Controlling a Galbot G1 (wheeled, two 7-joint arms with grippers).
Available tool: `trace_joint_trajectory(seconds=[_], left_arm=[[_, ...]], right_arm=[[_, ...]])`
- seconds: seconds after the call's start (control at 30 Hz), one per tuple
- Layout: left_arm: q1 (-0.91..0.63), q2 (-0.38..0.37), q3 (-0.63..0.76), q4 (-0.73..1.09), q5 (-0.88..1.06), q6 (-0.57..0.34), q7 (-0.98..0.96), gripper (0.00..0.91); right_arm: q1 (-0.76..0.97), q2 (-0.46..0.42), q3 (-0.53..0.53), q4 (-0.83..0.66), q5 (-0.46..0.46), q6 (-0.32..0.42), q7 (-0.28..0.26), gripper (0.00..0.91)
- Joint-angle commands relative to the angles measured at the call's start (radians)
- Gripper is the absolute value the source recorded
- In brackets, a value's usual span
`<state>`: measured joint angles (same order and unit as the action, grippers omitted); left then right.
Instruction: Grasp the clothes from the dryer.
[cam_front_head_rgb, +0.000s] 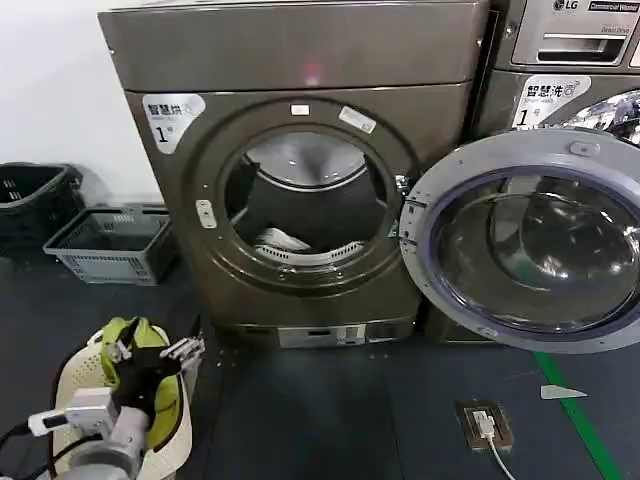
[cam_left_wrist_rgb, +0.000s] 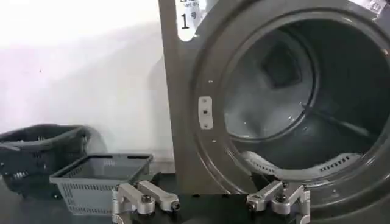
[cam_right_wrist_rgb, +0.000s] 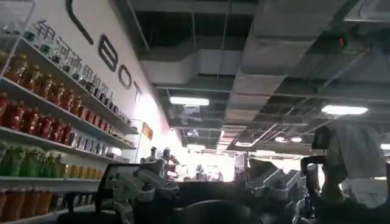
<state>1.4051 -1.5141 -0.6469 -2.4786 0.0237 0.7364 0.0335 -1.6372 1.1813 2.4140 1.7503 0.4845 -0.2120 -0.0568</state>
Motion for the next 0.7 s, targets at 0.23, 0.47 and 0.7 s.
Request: trace_joint_trajectory(seconds=[0.23,0.47,0.7], left_arm=[[0.001,0.002,0.001,-0.002,0.0,0.049,0.001,0.907],[0.002,0.003,0.001,-0.003,-0.001,0.049,0.001,0.907],[0.004,0.002,0.001,-0.001,-0.001,0.049,0.0,0.907]], right_arm=[[-0.003,0.002,0.001,0.003,0.004,0.01,0.017,0.907],[-0.002,0.007,-0.001,0.004,0.004,0.009,0.021,0.907],[-0.002,0.005,-0.001,0.001,0.005,0.009,0.024,0.907]])
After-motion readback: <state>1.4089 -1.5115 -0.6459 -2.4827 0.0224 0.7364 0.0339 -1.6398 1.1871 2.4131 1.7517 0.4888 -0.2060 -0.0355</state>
